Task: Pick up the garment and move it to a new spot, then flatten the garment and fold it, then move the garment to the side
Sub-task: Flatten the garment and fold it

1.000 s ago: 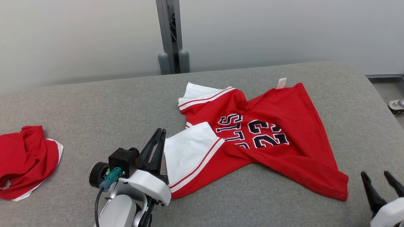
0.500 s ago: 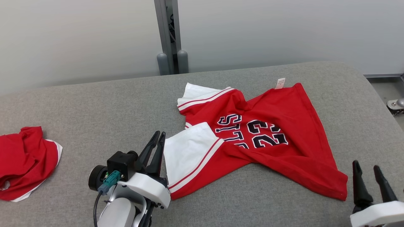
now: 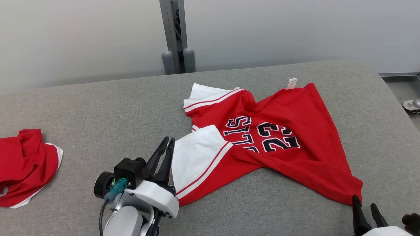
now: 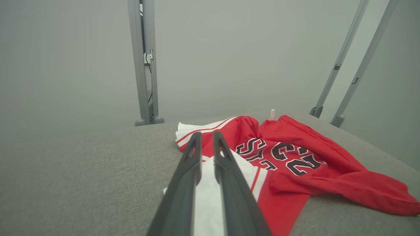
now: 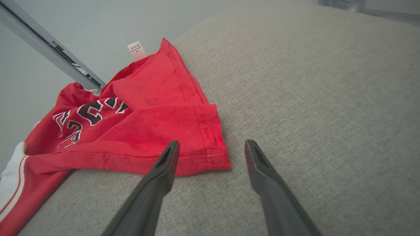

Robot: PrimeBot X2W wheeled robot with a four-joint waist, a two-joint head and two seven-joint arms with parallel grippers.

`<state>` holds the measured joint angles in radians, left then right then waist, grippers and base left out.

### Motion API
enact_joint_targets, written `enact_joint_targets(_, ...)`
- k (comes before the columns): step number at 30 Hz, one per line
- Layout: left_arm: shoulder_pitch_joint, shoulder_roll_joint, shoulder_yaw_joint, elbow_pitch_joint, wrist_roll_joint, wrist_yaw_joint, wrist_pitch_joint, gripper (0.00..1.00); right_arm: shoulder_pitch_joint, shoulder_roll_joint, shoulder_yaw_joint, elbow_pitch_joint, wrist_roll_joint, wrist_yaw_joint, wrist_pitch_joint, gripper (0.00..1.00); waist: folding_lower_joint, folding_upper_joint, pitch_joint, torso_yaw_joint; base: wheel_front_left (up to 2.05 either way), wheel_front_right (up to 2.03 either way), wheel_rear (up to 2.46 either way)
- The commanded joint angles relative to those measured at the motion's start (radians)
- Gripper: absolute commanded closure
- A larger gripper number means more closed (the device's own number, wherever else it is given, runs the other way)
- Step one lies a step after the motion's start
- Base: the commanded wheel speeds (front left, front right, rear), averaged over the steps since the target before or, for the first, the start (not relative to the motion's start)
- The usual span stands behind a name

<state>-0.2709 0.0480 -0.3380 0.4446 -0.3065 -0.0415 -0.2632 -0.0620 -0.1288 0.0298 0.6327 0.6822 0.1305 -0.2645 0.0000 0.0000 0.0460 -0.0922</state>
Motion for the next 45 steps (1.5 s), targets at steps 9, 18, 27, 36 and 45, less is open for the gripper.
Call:
enact_joint_targets(9,0.000,0.004,0.001,0.006,0.002,0.001,-0.001,0.82,-0.056,-0.009,0.027,0.083,0.103,0.000,0.000,0.00,0.0000,0.0000,0.010,0.029,0.00,0.00,0.00)
enact_joint_targets(18,-0.008,0.004,0.003,0.003,0.006,-0.001,-0.001,0.79,-0.087,-0.013,0.051,0.132,0.162,0.000,0.000,0.31,0.0000,0.0000,0.022,0.045,0.00,0.00,0.00)
enact_joint_targets(27,-0.007,0.004,0.011,0.009,0.009,0.001,-0.001,0.80,-0.087,-0.032,0.031,0.100,0.131,0.000,-0.001,1.00,0.0000,0.0000,0.020,0.045,0.00,0.00,0.00)
enact_joint_targets(36,-0.017,0.004,0.007,0.023,-0.018,-0.011,-0.001,0.80,-0.060,-0.034,0.041,0.031,0.038,0.000,0.000,1.00,0.0000,0.0000,0.007,0.013,0.00,0.00,0.00)
enact_joint_targets(45,-0.143,0.004,-0.041,0.269,-0.057,0.016,-0.001,0.87,-0.091,-0.029,0.079,0.020,0.023,0.000,-0.001,1.00,0.0000,0.0000,0.035,-0.025,0.00,0.00,0.00)
